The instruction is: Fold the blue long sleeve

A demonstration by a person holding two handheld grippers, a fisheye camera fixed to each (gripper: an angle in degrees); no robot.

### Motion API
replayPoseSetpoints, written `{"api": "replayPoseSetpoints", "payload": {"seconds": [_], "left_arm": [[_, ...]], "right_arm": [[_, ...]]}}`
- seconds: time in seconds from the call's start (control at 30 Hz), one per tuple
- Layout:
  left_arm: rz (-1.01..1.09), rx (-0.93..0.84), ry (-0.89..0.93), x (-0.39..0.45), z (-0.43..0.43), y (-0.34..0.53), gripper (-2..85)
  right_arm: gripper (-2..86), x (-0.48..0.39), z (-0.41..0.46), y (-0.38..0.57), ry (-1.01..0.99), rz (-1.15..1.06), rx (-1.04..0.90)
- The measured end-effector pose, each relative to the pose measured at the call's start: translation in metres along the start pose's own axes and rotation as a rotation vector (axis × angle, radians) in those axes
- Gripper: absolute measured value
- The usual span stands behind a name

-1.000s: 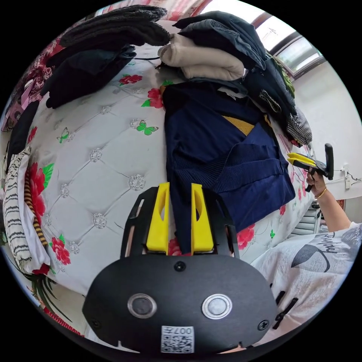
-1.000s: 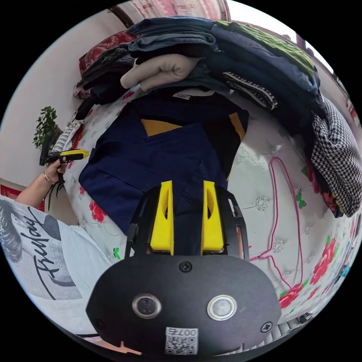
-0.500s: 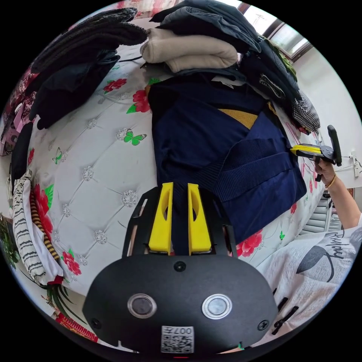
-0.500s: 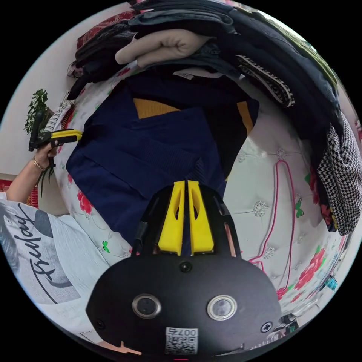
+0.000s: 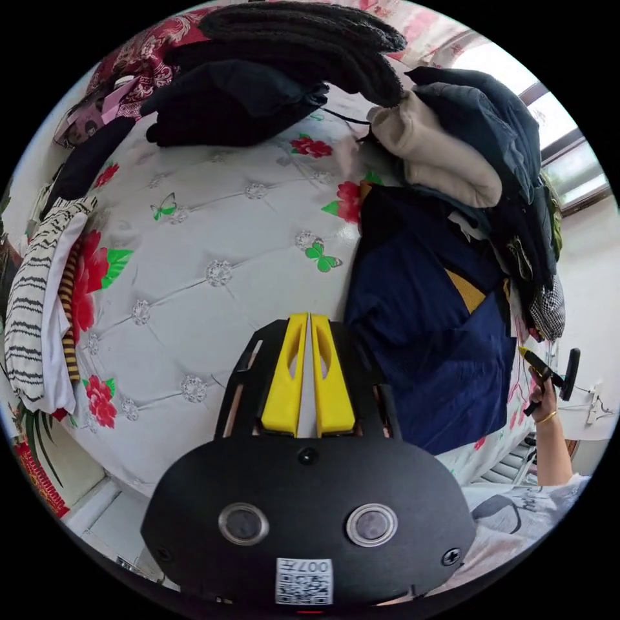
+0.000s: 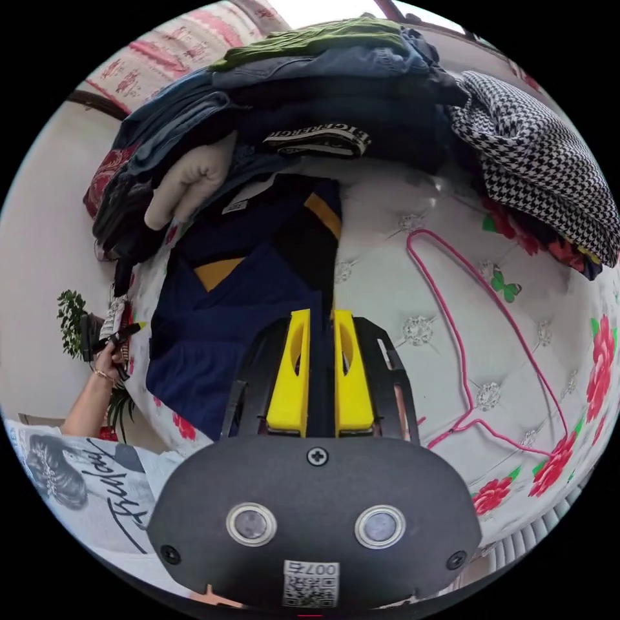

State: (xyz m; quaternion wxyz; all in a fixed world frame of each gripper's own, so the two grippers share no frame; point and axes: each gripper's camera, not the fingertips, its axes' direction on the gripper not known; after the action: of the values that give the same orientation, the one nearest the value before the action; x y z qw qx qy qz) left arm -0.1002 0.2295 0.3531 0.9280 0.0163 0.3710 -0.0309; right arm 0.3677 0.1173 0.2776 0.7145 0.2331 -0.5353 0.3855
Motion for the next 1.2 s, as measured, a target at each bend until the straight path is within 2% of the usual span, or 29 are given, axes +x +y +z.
{"api": "replayPoseSetpoints", "payload": {"seconds": [0.17, 0.3, 0.57, 0.63, 0.73, 0.8, 0.93, 1.1, 1.2], "left_arm": [[0.200, -0.010, 0.092, 0.028, -0.021, 0.039, 7.9], [0.196, -0.076, 0.112, 0.028, -0.030, 0.080, 8.5], [0.194, -0.167, 0.015, 0.016, -0.036, 0.128, 8.8], [0.224, -0.205, 0.014, 0.023, -0.028, 0.127, 8.4], [0.305, -0.200, -0.046, 0.039, -0.028, 0.123, 4.5], [0.333, -0.227, -0.005, 0.040, -0.037, 0.118, 1.0], [0.345, -0.246, 0.100, 0.023, -0.071, 0.126, -0.4], [0.279, -0.300, 0.376, -0.018, -0.143, 0.156, -0.8], [0.183, -0.232, 0.567, -0.042, -0.185, 0.153, -0.9]], "right_arm": [[6.1, -0.006, -0.011, 0.052, -0.009, -0.056, -0.044], [8.0, 0.002, -0.020, 0.093, -0.063, -0.025, -0.110], [8.6, -0.002, -0.010, 0.134, -0.063, -0.058, -0.240], [7.1, -0.009, -0.011, 0.131, 0.060, -0.093, -0.238], [3.8, -0.013, -0.013, 0.124, 0.084, -0.152, -0.312], [2.3, -0.010, -0.021, 0.125, 0.046, -0.179, -0.332], [0.6, 0.016, -0.070, 0.148, -0.078, -0.145, -0.265], [0.1, 0.050, -0.125, 0.192, -0.196, -0.059, -0.275], [0.0, 0.071, -0.166, 0.206, -0.366, -0.003, -0.228]]}}
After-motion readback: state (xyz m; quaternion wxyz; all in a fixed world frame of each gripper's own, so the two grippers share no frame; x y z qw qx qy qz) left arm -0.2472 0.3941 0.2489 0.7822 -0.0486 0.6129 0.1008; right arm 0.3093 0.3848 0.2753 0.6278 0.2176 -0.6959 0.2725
